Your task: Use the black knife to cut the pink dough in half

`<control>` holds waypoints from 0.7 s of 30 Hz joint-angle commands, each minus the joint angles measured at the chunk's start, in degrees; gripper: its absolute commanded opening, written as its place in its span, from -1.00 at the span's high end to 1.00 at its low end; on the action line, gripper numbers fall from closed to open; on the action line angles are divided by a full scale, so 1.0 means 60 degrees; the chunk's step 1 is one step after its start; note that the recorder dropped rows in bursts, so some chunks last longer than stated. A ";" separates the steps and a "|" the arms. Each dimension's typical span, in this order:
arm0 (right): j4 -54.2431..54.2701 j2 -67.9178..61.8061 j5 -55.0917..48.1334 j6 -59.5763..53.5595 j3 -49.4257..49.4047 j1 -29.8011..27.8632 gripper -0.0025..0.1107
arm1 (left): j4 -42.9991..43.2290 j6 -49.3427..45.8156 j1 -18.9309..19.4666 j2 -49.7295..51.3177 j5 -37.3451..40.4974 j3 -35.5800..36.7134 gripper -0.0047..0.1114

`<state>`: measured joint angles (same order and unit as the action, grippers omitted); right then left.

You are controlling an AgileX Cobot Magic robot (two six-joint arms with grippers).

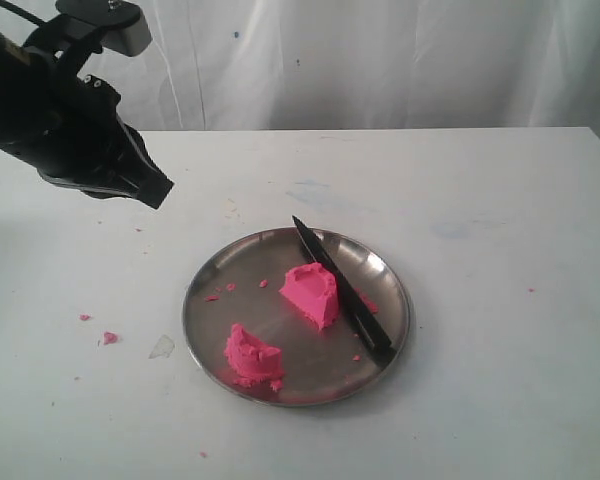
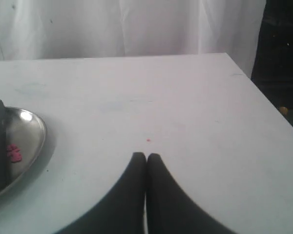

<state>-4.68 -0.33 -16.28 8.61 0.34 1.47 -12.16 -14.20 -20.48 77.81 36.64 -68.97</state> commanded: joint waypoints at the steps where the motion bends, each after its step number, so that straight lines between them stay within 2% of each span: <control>1: 0.0294 0.0056 -0.0274 -0.0478 -0.0057 -0.0354 0.96 | -0.0053 0.0063 -0.0035 -0.0065 0.0056 0.0059 0.92; 16: 0.0339 0.0056 -0.0274 -0.0478 -0.0057 -0.0354 0.96 | 0.0053 0.0063 -0.0035 -0.0132 0.0058 0.0059 0.92; 21: 0.0339 0.0056 -0.0274 -0.0478 -0.0057 -0.0354 0.96 | 0.0032 0.0063 -0.0035 -0.1101 0.0084 0.0059 0.92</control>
<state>-2.54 -0.33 -18.32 6.29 0.24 -0.39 -11.95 -14.20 -20.48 75.69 36.64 -68.97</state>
